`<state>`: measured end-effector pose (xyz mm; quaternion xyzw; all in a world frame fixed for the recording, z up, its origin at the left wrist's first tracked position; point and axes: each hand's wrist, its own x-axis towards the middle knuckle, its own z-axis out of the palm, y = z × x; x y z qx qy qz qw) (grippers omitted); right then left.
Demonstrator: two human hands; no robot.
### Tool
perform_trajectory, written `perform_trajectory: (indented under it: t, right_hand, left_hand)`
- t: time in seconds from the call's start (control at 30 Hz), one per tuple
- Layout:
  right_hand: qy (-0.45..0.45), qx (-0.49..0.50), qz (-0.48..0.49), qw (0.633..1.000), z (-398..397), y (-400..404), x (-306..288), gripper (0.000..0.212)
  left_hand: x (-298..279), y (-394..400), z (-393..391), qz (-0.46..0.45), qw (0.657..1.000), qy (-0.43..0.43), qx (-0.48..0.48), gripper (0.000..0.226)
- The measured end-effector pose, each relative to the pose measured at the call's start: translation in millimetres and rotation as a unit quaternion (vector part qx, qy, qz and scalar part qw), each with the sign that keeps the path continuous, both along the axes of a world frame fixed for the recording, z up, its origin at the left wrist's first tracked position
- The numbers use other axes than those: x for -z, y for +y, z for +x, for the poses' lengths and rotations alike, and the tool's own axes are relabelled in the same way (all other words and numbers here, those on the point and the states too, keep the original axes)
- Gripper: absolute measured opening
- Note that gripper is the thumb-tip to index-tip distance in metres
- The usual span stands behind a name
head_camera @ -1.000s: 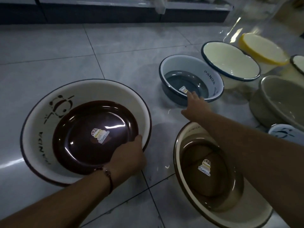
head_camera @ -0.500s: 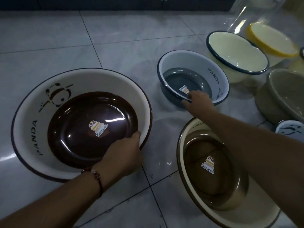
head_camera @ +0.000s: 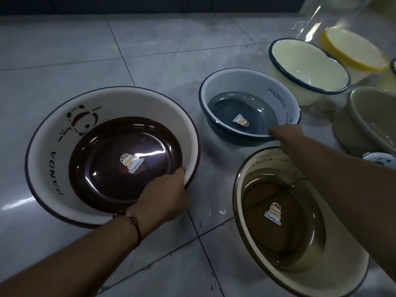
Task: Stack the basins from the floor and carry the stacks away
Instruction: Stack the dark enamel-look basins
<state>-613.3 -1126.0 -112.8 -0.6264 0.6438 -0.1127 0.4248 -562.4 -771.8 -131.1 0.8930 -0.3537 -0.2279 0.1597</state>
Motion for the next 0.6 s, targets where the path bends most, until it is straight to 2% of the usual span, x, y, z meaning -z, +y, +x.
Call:
perform_trajectory:
  t: [0.07,0.17,0.27,0.37,0.5,0.6]
  right_hand:
    - [-0.07,0.055,0.037,0.995,2,2,-14,0.062]
    - [-0.172,0.123,0.149,0.966,4,28,-42,0.037]
    - [-0.226,0.16,0.219,0.936,3,49,-57,0.036]
    - [-0.276,0.196,0.247,0.908,3,59,-69,0.026]
    - [-0.301,0.193,0.233,0.904,-1,75,-99,0.025]
    - [-0.324,0.171,0.238,0.9,-5,90,-121,0.017]
  left_hand:
    - [0,-1,0,0.002,1.0,-0.005,0.002,0.054]
    - [2,-1,1,0.008,1.0,-0.002,0.003,0.051]
    - [3,-2,0,0.012,1.0,-0.005,0.0,0.051]
    - [3,-1,0,0.007,1.0,-0.007,0.0,0.048]
    - [4,6,3,-0.006,1.0,-0.003,0.015,0.041]
    - [2,19,5,-0.019,0.999,0.011,0.023,0.047]
